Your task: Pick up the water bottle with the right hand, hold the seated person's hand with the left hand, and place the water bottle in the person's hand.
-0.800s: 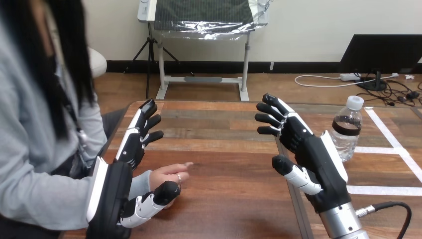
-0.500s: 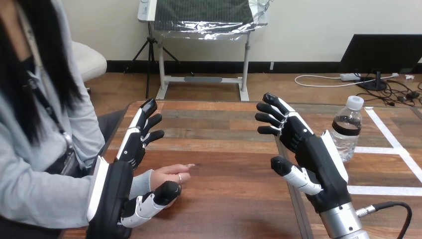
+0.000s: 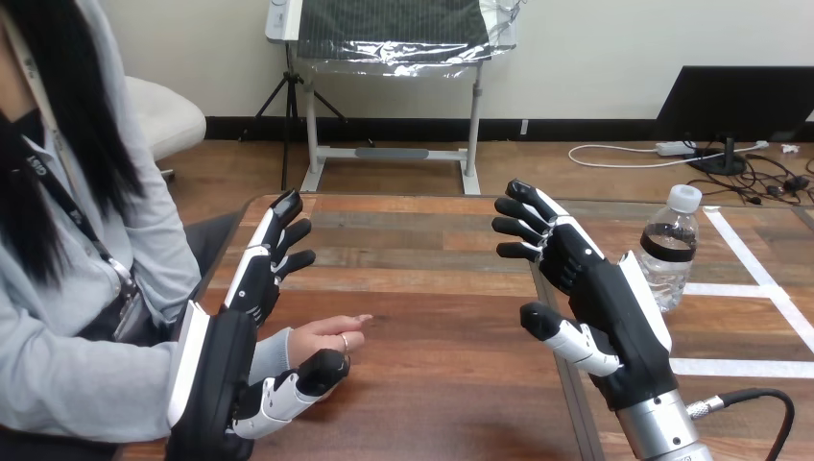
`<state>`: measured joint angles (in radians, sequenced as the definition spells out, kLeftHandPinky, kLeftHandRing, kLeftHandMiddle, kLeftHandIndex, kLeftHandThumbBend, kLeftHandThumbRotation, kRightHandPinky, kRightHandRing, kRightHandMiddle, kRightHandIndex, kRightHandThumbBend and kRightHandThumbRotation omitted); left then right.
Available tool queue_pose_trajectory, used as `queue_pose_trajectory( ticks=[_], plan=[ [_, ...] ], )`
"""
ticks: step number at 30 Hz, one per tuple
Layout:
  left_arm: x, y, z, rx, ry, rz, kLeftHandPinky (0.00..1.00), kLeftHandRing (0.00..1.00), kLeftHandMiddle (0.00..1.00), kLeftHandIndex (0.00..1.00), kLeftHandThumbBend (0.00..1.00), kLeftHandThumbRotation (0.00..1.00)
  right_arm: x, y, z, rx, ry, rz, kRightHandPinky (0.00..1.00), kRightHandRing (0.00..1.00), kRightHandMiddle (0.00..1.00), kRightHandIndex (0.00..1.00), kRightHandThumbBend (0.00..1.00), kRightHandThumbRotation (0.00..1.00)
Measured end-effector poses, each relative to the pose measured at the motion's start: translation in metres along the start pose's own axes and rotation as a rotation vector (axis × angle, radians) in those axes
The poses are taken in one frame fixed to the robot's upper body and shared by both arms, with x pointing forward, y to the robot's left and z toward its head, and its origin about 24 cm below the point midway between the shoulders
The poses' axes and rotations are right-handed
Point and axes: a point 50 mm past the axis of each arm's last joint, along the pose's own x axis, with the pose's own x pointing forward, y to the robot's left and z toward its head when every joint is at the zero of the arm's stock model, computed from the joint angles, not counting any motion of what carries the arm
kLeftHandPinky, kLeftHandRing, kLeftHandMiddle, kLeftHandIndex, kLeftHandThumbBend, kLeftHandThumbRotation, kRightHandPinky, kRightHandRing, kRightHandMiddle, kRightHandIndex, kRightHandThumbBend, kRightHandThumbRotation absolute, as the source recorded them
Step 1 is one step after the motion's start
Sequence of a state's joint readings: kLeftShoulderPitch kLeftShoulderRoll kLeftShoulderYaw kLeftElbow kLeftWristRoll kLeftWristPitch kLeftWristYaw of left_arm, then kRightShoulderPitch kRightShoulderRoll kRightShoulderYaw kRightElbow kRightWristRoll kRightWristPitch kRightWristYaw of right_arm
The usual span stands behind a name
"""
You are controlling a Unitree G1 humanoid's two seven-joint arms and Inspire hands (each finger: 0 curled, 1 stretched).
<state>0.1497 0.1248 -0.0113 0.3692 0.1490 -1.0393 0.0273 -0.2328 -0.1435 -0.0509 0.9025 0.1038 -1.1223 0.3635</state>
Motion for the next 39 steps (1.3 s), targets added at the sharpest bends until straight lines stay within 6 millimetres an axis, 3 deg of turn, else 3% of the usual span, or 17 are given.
queue_pose_trajectory(
  ticks=[12,22,39],
  plan=[
    [-0.001,0.001,0.001,0.002,0.000,0.003,0.85,0.93,0.96,0.95,1.00,0.84,0.002,0.000,0.001,-0.019,-0.003,0.000,0.77,0.84,0.88,0.90,1.00,0.72],
    [-0.001,0.001,0.000,0.005,0.005,0.002,0.86,0.93,0.96,0.95,0.99,0.84,0.010,-0.006,0.004,-0.058,-0.022,-0.020,0.78,0.84,0.87,0.90,1.00,0.66],
    [-0.001,0.002,0.000,0.004,0.006,0.001,0.84,0.93,0.96,0.95,1.00,0.83,0.033,-0.042,0.015,-0.142,-0.070,-0.164,0.76,0.83,0.86,0.89,1.00,0.60]
  ],
)
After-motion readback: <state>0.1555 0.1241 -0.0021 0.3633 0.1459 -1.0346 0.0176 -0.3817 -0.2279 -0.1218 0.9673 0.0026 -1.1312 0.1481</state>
